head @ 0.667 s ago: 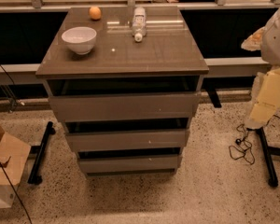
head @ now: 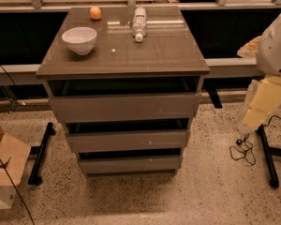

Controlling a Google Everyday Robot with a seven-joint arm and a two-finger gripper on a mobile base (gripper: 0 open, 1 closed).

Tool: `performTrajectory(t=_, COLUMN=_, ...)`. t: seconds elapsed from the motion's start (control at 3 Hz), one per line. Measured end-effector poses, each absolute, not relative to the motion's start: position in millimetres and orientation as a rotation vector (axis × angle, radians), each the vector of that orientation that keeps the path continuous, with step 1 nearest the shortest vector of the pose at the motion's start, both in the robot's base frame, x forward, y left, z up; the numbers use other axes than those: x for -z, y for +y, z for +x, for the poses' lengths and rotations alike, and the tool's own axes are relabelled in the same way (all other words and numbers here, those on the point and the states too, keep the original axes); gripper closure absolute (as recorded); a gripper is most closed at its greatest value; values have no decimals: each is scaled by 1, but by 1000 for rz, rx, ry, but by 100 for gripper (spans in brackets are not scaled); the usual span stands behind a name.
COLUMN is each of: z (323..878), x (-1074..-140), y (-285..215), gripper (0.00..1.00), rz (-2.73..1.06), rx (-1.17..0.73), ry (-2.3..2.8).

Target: Open bottom drawer

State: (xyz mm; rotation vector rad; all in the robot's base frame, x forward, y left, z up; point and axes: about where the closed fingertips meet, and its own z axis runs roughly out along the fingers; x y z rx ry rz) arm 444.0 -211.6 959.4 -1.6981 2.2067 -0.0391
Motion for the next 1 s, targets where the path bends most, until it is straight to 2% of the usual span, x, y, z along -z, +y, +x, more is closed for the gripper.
performTrajectory(t=0.33, z=462, x=-914, y=-197, gripper=0, rz=-1627, rx=-119, ry=2124)
performTrajectory(t=1.0, z=465, x=-906, y=-187, gripper=0, rz=-1596, rx=-152, ry=2118)
